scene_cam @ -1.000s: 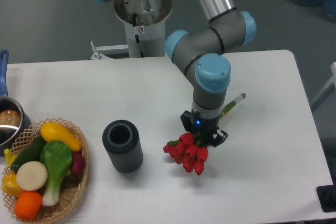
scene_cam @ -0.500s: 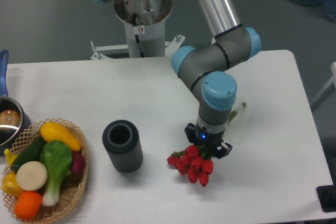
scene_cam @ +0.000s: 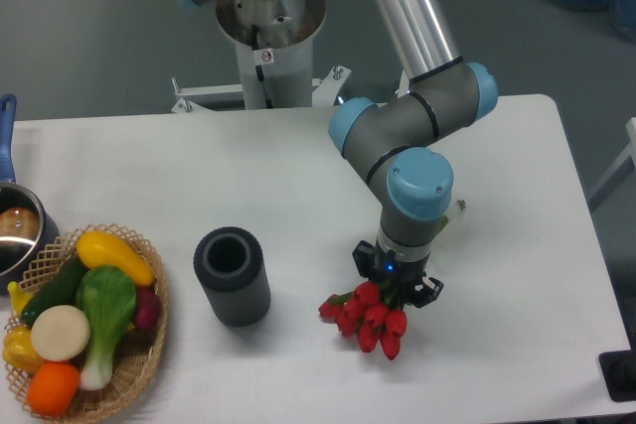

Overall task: Place the flowers on the table
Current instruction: 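Lower the tulip bunch onto the table beside the grey container, then open the gripper to release the tulip stems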

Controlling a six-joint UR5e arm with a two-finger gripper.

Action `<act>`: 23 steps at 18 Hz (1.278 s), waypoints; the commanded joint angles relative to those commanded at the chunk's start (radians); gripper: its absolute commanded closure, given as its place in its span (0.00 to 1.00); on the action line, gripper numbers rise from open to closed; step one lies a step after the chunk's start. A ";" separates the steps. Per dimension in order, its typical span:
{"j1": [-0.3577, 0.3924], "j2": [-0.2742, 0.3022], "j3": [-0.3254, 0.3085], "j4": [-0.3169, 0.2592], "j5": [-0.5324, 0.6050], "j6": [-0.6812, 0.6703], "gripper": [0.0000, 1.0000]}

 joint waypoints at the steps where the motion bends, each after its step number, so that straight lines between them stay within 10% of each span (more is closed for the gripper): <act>1: 0.002 0.002 0.003 0.000 0.000 0.000 0.23; 10: 0.029 0.038 0.028 0.002 0.000 -0.011 0.00; 23: 0.098 0.388 -0.041 -0.008 -0.094 -0.192 0.00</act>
